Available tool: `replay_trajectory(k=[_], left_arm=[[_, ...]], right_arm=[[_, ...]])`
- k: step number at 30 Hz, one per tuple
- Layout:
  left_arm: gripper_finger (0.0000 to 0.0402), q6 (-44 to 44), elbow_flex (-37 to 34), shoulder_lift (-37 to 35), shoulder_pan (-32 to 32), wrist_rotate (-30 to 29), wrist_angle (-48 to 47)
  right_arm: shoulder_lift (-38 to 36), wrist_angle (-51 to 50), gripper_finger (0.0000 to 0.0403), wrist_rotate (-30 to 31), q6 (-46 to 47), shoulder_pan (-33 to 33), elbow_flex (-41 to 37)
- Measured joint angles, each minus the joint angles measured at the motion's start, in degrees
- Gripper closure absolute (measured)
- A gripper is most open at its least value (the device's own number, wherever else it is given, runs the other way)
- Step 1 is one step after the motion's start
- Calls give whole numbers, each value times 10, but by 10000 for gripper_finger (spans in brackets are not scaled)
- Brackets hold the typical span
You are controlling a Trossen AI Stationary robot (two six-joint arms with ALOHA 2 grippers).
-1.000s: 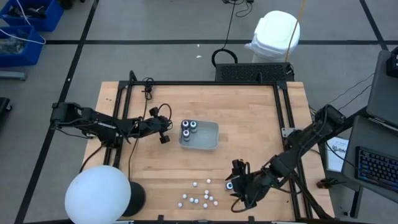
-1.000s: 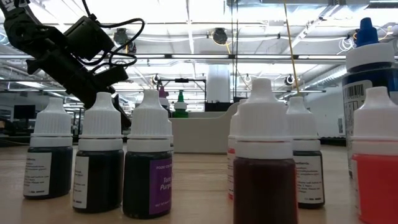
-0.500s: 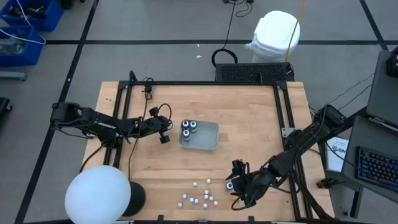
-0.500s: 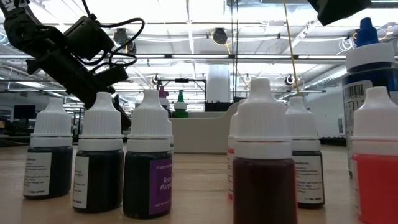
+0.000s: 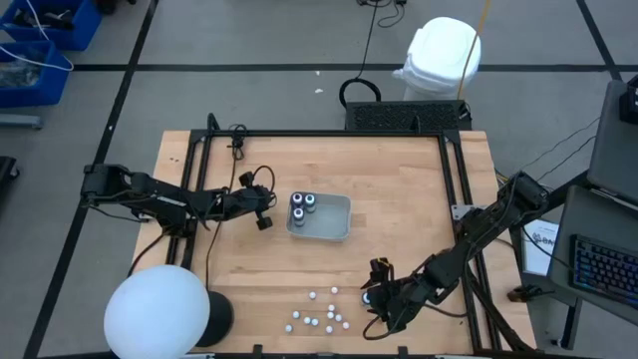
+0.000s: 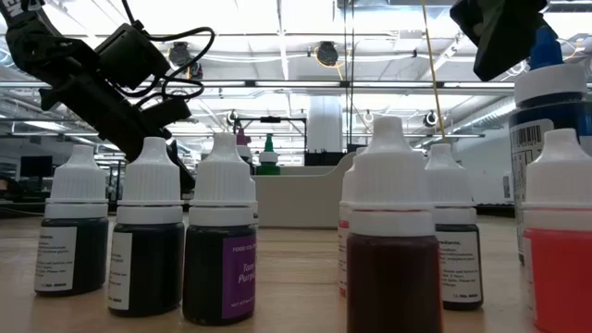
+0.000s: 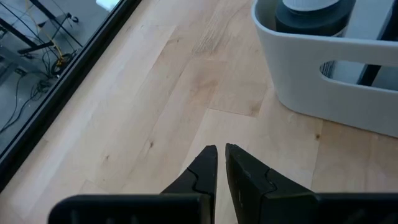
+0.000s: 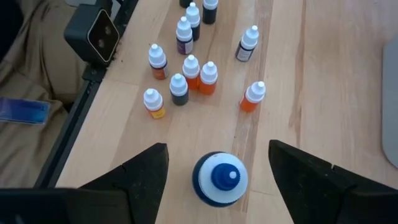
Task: Pick & Place food coloring
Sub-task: Put the large blue food coloring bottle into the gray bin
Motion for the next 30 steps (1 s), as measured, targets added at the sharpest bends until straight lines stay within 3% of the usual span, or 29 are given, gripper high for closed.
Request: replay_trajectory(k=[16,30], left_arm=[[360,-1,0,0,0,0,0],[360,0,0,0,0,-1,0]], right_arm=[[26,-1,144,-3,14,0,0],[26,-10,263,-5,19,0,0]])
